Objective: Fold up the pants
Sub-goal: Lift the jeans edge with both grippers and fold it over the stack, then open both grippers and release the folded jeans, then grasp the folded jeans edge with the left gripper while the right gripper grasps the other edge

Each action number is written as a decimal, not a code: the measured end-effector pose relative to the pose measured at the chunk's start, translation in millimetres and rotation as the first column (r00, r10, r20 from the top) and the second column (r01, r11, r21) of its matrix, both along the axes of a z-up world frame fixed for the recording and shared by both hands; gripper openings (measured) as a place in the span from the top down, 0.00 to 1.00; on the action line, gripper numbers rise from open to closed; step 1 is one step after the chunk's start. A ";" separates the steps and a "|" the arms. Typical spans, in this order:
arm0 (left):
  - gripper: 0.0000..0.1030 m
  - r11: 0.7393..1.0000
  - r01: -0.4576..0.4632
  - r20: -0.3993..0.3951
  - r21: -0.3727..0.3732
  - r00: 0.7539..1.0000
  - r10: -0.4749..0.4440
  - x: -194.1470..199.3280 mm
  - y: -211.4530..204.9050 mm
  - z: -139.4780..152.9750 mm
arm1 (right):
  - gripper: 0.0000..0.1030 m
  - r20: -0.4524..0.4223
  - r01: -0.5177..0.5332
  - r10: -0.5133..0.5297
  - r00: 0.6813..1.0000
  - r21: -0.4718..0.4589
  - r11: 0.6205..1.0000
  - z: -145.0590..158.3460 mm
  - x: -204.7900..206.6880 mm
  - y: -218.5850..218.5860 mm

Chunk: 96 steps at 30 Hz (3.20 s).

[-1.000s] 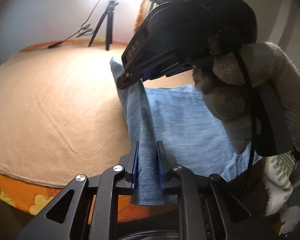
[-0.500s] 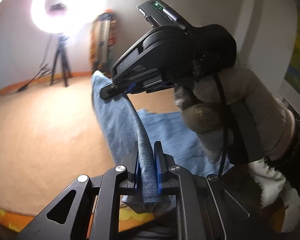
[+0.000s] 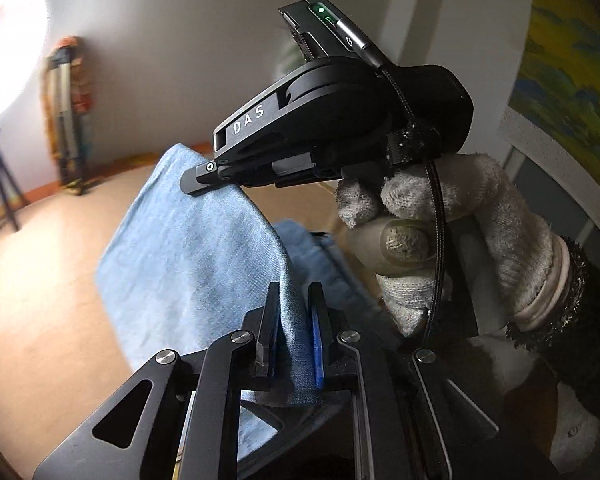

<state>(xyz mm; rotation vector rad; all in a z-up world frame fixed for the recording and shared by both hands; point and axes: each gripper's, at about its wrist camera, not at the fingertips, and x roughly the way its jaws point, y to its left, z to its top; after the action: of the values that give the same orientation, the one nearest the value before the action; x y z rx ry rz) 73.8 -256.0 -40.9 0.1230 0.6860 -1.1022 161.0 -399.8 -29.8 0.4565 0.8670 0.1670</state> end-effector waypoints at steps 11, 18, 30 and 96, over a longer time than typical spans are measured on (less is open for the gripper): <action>0.90 0.987 0.132 -0.034 0.095 0.991 -0.129 -13.3 -85.9 -43.9 | 0.98 -0.005 0.142 -0.142 0.990 0.063 0.988 -46.6 -52.4 -102.4; 0.90 0.983 0.143 -0.059 0.115 0.989 -0.137 -11.1 -108.9 -65.7 | 0.98 -0.036 0.181 -0.178 0.983 0.112 0.977 -78.5 -60.5 -128.6; 0.88 0.979 0.182 -0.093 0.092 0.981 -0.173 -12.5 -125.8 -71.1 | 0.98 -0.054 0.237 -0.233 0.971 0.100 0.966 -92.6 -73.4 -149.4; 0.43 0.983 -0.162 -0.386 0.089 0.904 0.184 149.4 -0.3 -133.4 | 0.44 -0.029 -0.039 0.044 0.999 0.159 0.987 -147.5 -79.5 -143.5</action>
<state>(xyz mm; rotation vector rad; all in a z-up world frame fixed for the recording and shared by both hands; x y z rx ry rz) 223.2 -256.3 -174.2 -0.1170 1.0685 -0.9431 81.5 -543.3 -177.2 0.5911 0.8987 0.2689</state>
